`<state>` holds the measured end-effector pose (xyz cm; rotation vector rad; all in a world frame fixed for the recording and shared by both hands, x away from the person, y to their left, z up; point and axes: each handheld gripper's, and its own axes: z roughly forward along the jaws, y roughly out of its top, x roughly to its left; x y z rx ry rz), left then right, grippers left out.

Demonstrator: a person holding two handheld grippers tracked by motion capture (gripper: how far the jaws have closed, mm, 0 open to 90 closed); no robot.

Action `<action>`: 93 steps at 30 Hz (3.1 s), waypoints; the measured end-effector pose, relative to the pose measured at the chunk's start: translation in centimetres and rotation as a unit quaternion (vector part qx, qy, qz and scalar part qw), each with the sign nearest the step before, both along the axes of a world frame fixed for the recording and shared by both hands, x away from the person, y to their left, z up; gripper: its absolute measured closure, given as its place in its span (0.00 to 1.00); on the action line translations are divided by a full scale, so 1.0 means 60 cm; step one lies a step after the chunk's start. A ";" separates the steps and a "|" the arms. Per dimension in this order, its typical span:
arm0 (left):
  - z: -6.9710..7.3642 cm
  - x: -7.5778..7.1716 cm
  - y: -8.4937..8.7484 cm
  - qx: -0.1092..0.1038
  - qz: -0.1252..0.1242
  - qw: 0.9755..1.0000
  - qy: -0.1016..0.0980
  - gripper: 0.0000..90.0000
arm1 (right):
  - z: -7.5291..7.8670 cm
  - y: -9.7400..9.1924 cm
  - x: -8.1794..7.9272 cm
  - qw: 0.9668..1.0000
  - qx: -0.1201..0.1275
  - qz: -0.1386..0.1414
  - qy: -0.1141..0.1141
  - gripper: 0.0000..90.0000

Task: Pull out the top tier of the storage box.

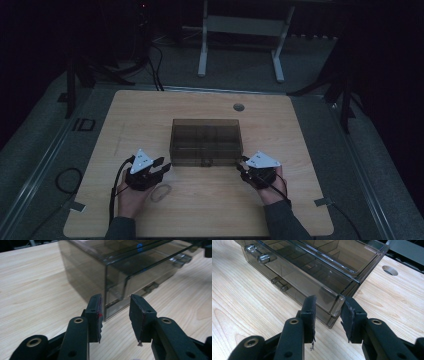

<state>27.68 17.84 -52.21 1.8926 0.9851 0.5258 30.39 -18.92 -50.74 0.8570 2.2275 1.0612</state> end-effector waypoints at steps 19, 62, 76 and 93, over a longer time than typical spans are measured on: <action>0.001 0.011 -0.032 0.012 0.000 1.000 -0.012 0.75 | 0.000 0.000 0.000 1.000 0.000 -0.001 -0.001 0.73; 0.007 -0.005 -0.034 0.014 0.020 1.000 -0.008 0.83 | 0.000 0.001 -0.013 1.000 -0.006 -0.003 -0.005 0.80; 0.009 -0.012 -0.034 0.020 0.018 1.000 -0.007 0.83 | 0.000 0.001 -0.020 1.000 -0.009 -0.001 -0.005 0.80; 0.010 -0.019 -0.034 0.022 0.016 1.000 -0.006 0.83 | 0.000 0.001 -0.027 1.000 -0.008 0.000 -0.006 0.80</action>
